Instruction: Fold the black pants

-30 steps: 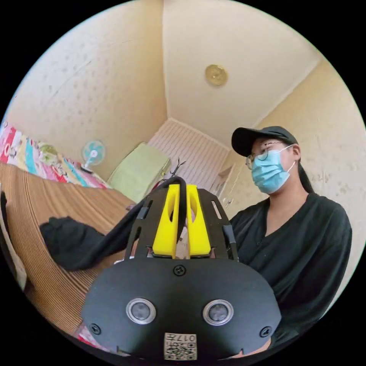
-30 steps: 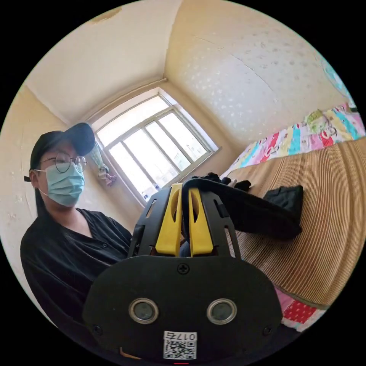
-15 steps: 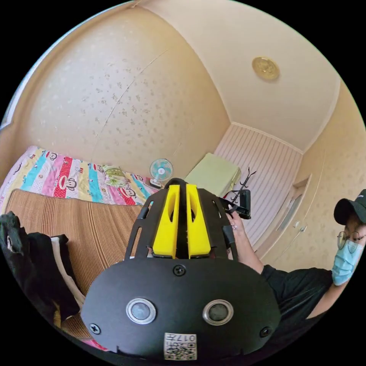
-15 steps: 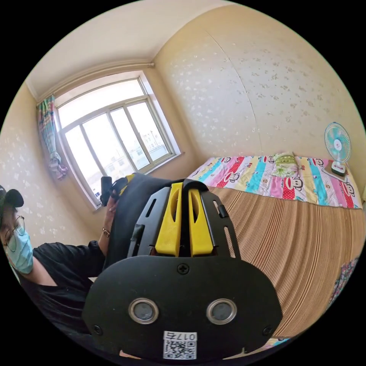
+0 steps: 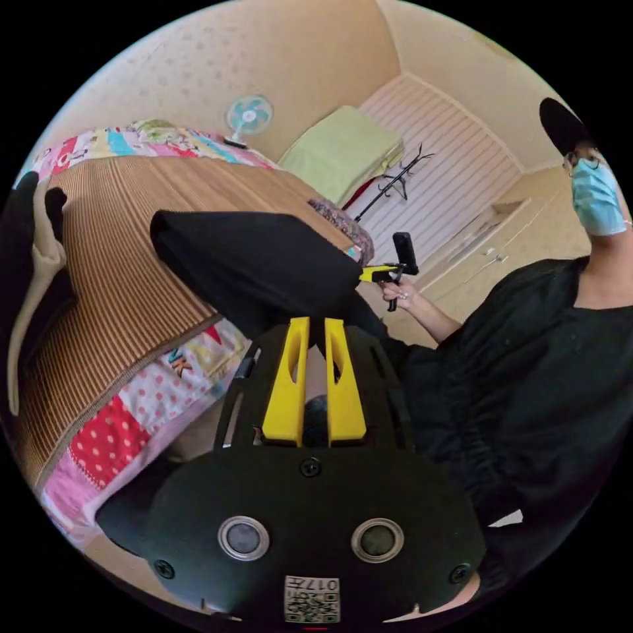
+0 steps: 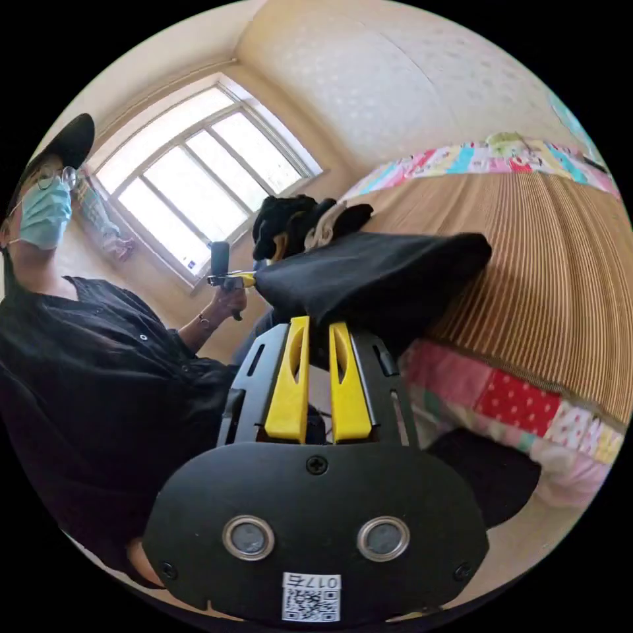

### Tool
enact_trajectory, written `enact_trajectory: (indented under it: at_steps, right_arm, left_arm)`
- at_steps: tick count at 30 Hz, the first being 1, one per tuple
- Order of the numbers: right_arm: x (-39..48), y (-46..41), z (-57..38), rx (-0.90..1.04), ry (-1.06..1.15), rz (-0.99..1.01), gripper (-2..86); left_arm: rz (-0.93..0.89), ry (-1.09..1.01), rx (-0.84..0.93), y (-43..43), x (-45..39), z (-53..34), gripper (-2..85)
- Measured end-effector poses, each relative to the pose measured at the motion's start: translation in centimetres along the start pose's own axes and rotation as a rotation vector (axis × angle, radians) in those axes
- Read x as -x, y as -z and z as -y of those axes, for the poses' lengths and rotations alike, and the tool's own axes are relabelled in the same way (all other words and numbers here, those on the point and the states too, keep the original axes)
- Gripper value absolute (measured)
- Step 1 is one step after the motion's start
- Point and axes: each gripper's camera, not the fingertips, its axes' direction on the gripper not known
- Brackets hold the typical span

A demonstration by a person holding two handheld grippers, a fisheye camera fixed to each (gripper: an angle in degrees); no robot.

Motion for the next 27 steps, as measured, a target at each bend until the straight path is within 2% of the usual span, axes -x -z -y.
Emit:
enact_trajectory:
  at_steps: [2,6,9,12,13,15,18,20,22,24,27]
  right_arm:
    - [-0.6,1.0,-0.7,-0.015,-0.069,-0.039,7.2]
    - [-0.9,3.8,4.4,-0.221,-0.064,-0.004,13.4]
    - [-1.9,1.1,11.0,-0.214,-0.056,-0.008,17.7]
    - [-3.5,-4.6,16.7,-0.056,-0.134,0.008,19.6]
    - [-3.1,-6.1,17.8,-0.055,-0.150,0.017,19.7]
    - [-1.6,-7.8,18.6,-0.072,-0.174,0.049,18.2]
    - [0.8,-9.0,18.7,-0.088,-0.164,0.025,13.9]
    - [0.2,-7.8,18.2,-0.148,-0.197,0.113,10.8]
    - [-1.9,-5.2,17.3,-0.249,-0.241,0.284,8.7]
    - [-3.2,-1.7,16.9,-0.328,-0.253,0.300,8.2]
    - [-5.3,6.7,17.7,-0.388,-0.240,0.190,8.0]
  left_arm:
    - [0.030,0.065,-0.030,0.7,1.5,1.2,7.6]
    - [0.050,0.206,-0.200,1.5,6.1,7.3,13.4]
    - [0.055,0.313,-0.128,-2.0,9.6,12.0,16.3]
    - [-0.026,0.367,-0.022,-6.6,11.1,14.5,17.1]
    - [-0.050,0.370,-0.016,-7.3,11.0,14.7,16.7]
    - [-0.022,0.413,-0.059,-8.3,10.3,14.6,13.8]
    - [0.001,0.420,-0.022,-8.9,8.7,15.7,10.2]
    - [0.032,0.384,-0.007,-9.0,7.2,17.1,8.5]
    - [-0.033,0.376,-0.006,-9.8,5.8,19.1,7.8]
    - [-0.159,0.351,-0.013,-12.4,3.8,23.1,7.4]
    - [-0.262,0.265,0.015,-17.8,-0.2,30.9,7.5]
